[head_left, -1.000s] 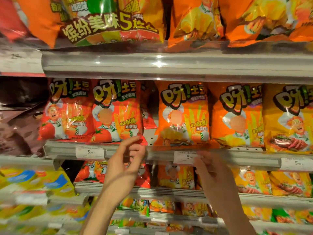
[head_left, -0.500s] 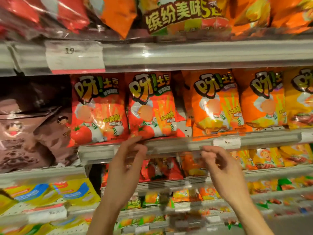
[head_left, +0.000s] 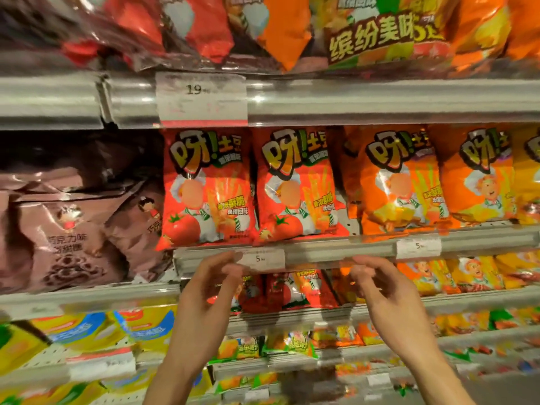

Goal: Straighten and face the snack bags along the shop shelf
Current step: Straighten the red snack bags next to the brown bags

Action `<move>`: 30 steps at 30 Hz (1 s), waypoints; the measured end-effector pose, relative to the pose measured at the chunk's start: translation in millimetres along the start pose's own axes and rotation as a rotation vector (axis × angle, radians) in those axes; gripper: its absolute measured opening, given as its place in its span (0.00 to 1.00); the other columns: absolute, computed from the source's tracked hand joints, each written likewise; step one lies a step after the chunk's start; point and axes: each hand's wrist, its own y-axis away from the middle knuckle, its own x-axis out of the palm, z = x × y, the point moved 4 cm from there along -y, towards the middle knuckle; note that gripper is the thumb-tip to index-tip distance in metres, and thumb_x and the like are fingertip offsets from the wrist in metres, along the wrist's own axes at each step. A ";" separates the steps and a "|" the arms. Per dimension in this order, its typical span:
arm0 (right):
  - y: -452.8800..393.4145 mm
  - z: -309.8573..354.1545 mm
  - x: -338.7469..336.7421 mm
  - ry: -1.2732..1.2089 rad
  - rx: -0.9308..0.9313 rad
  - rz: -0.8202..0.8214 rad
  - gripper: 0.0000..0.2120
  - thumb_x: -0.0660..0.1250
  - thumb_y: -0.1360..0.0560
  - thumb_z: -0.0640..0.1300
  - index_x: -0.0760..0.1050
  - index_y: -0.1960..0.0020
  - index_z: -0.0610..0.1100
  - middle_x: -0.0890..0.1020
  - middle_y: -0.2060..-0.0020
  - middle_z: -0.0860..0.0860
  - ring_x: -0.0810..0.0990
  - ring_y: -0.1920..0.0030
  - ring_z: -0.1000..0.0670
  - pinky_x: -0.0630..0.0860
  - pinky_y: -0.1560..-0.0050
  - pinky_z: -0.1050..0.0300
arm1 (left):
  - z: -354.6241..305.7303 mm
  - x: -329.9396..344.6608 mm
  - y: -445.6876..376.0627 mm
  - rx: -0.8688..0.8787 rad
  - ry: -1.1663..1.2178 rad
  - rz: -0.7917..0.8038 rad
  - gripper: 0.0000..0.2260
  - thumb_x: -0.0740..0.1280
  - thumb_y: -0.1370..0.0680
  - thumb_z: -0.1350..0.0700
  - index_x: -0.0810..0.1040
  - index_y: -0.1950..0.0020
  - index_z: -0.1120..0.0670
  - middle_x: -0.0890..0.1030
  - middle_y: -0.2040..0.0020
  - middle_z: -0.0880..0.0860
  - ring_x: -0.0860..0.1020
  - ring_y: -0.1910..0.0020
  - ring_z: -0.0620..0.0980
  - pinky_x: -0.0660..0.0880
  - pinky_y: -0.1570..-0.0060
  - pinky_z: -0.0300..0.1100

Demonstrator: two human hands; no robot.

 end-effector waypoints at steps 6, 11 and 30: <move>-27.5 17.8 -16.0 -0.043 -0.072 0.005 0.05 0.69 0.22 0.47 0.81 0.48 0.54 0.86 0.59 0.56 0.83 0.56 0.57 0.78 0.52 0.62 | -31.3 14.5 -14.7 0.071 -0.023 -0.092 0.08 0.69 0.20 0.47 0.80 0.41 0.42 0.85 0.47 0.42 0.83 0.48 0.41 0.77 0.49 0.40; -54.3 48.7 -17.5 -0.067 -0.159 0.048 0.07 0.68 0.21 0.51 0.79 0.43 0.56 0.84 0.53 0.62 0.82 0.50 0.63 0.77 0.52 0.68 | -67.6 49.2 -40.5 0.205 -0.097 -0.169 0.20 0.67 0.21 0.42 0.74 0.30 0.43 0.77 0.37 0.37 0.75 0.38 0.35 0.71 0.43 0.27; -154.3 76.0 50.6 0.002 0.026 0.301 0.57 0.60 0.42 0.85 0.60 0.23 0.52 0.76 0.31 0.49 0.76 0.33 0.45 0.73 0.32 0.44 | -75.5 95.8 -152.7 -0.241 0.020 -0.005 0.42 0.71 0.35 0.32 0.67 0.27 0.50 0.78 0.34 0.53 0.77 0.39 0.53 0.73 0.43 0.47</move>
